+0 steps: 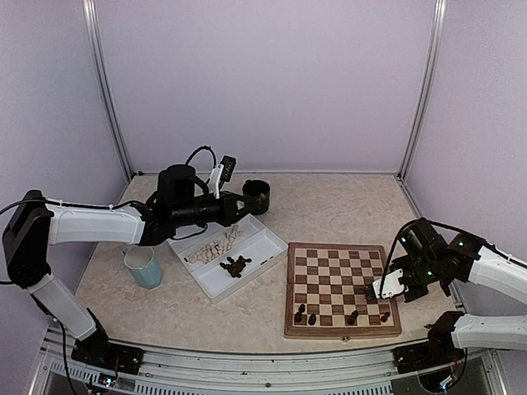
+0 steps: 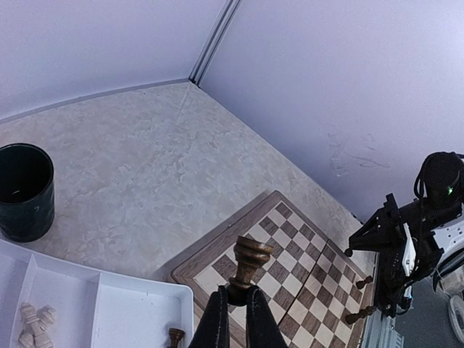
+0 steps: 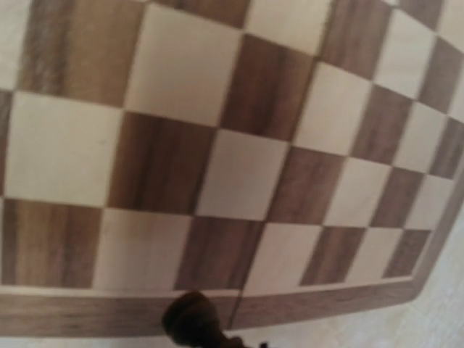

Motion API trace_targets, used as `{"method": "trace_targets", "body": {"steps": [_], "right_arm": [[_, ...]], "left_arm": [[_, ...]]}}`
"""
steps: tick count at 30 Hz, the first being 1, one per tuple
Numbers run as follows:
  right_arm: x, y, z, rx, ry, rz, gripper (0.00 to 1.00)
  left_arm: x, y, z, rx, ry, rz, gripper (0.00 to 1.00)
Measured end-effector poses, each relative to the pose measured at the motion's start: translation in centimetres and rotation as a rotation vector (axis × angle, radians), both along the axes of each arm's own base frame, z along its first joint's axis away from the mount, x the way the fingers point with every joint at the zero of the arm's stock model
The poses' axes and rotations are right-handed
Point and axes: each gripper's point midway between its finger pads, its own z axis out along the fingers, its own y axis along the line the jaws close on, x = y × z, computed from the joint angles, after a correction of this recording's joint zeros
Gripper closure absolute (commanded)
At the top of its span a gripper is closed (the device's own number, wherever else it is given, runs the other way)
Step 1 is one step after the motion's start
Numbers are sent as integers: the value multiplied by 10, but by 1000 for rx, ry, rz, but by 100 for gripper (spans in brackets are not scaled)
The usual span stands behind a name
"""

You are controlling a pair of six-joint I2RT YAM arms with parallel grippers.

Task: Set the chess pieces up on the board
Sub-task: Place the pawn at a7.

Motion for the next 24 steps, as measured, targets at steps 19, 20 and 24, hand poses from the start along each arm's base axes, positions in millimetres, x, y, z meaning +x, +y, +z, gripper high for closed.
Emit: {"method": "trace_targets", "body": {"steps": [19,20,24], "right_arm": [[-17,4,-20,-66,59,83,93],[-18,4,-21,-67,62,87,92],[-20,5,-23,-67,71,94,92]], "left_arm": [[2,10,-19,33,29,22,93],[2,10,-19,33,29,23,93],[3,11,-19,33,29,24,93]]}}
